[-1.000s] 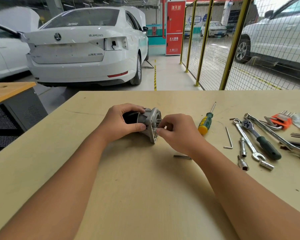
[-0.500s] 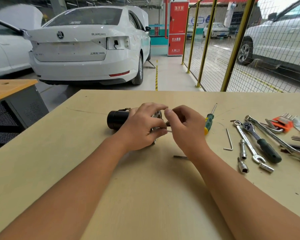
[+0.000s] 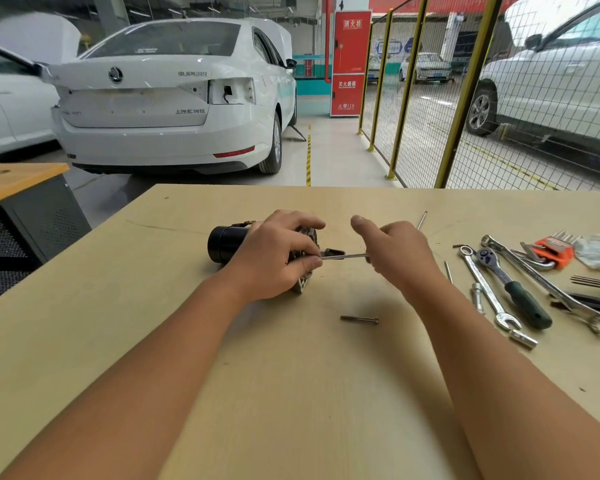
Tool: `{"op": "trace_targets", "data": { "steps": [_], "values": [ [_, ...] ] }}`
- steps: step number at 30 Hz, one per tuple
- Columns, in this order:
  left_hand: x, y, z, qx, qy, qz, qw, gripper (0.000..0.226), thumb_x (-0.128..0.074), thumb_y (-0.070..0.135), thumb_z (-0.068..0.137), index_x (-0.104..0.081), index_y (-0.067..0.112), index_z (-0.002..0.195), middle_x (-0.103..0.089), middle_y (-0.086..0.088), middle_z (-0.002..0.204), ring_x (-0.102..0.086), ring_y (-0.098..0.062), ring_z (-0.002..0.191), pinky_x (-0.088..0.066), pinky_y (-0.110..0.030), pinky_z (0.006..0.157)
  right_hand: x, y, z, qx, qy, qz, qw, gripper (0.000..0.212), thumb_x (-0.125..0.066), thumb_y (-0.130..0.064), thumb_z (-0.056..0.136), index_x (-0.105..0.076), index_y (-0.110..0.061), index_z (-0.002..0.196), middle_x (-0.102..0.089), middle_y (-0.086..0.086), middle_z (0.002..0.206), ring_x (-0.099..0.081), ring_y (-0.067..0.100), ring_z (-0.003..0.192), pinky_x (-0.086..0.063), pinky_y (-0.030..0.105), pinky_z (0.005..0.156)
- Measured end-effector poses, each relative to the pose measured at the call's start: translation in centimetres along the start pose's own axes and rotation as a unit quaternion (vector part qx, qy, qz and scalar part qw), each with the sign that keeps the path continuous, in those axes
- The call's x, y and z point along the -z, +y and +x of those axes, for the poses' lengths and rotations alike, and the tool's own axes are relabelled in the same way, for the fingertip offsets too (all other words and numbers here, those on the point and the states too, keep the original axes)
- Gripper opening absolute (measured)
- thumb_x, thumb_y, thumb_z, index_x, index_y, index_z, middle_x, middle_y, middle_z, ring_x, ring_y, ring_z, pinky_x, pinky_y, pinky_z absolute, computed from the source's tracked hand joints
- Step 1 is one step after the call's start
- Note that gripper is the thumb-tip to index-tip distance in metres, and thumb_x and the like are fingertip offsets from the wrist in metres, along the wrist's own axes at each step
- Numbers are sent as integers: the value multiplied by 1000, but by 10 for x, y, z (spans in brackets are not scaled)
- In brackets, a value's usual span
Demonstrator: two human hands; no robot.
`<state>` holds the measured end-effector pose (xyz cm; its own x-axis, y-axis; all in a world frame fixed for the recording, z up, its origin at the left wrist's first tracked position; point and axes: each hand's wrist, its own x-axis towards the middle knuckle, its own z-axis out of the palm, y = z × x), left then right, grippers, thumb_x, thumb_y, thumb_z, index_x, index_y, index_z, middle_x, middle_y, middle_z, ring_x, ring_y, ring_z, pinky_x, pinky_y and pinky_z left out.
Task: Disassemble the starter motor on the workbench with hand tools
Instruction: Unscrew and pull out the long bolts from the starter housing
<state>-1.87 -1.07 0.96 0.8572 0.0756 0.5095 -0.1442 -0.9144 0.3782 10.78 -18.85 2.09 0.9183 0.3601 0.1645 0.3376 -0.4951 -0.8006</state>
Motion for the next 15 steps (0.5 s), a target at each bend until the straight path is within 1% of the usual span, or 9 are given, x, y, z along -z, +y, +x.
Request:
{"op": "trace_targets", "data": {
  "steps": [1, 2, 3, 4, 5, 7, 9, 11, 15],
  "values": [
    [0, -1, 0, 1, 0, -1, 1000, 19, -71, 35, 85, -82, 22, 91, -63, 12, 135, -52, -18, 132, -40, -60, 107, 6, 1, 2, -28, -36, -12, 999, 71, -52, -72, 78, -65, -4, 60, -64, 6, 49, -60, 25, 49, -49, 34, 52],
    [0, -3, 0, 1, 1, -2, 1000, 18, -71, 36, 85, -82, 22, 91, -63, 12, 135, -52, -18, 132, -40, -60, 107, 10, 3, 3, -55, -77, -21, 995, 67, -55, -70, 79, -63, -7, 56, -59, 2, 42, -53, 20, 39, -42, 25, 43],
    [0, -4, 0, 1, 3, -2, 1000, 17, -71, 35, 85, -82, 22, 90, -63, 13, 135, -52, -18, 131, -40, -59, 107, 14, 4, 4, -82, -118, -25, 989, 63, -59, -67, 80, -62, -10, 54, -54, -1, 39, -45, 16, 32, -35, 19, 39],
    [0, -5, 0, 1, 5, -3, 1000, 17, -72, 35, 85, -81, 22, 90, -63, 14, 134, -52, -17, 131, -40, -59, 107, 17, 6, 5, -109, -155, -26, 982, 61, -60, -65, 80, -61, -10, 54, -52, 1, 40, -37, 16, 29, -30, 16, 39],
    [0, -6, 0, 2, 7, -3, 1000, 16, -72, 34, 84, -81, 22, 90, -63, 14, 134, -52, -17, 130, -40, -59, 106, 19, 7, 6, -132, -185, -21, 974, 61, -60, -65, 80, -60, -11, 53, -50, 3, 43, -33, 17, 30, -28, 16, 40],
    [-1, -7, -1, 3, 13, 1, 1000, 16, -72, 33, 84, -81, 22, 90, -64, 14, 134, -52, -18, 130, -41, -59, 106, 21, 8, 5, -161, -227, 0, 960, 60, -60, -63, 81, -58, -12, 51, -49, 6, 49, -29, 16, 34, -26, 17, 42],
    [-1, -7, -1, 4, 19, 9, 1000, 15, -72, 32, 85, -81, 22, 91, -64, 13, 134, -52, -19, 129, -41, -59, 105, 19, 6, 4, -174, -240, 19, 955, 58, -60, -62, 84, -56, -15, 50, -49, 6, 51, -28, 16, 36, -23, 19, 42],
    [-2, -7, -1, 8, 27, 23, 999, 13, -74, 31, 86, -81, 22, 92, -64, 12, 135, -51, -20, 130, -40, -60, 104, 16, 4, 3, -178, -236, 43, 954, 57, -60, -64, 84, -55, -15, 54, -48, 4, 52, -27, 16, 36, -22, 19, 42],
    [-3, -6, -1, 23, 45, 46, 998, 7, -80, 26, 87, -81, 23, 94, -64, 12, 136, -50, -21, 131, -38, -57, 105, 13, 0, -1, -193, -232, 93, 949, 58, -64, -69, 79, -50, -17, 59, -45, 2, 51, -26, 14, 37, -22, 19, 39]
  ]
}}
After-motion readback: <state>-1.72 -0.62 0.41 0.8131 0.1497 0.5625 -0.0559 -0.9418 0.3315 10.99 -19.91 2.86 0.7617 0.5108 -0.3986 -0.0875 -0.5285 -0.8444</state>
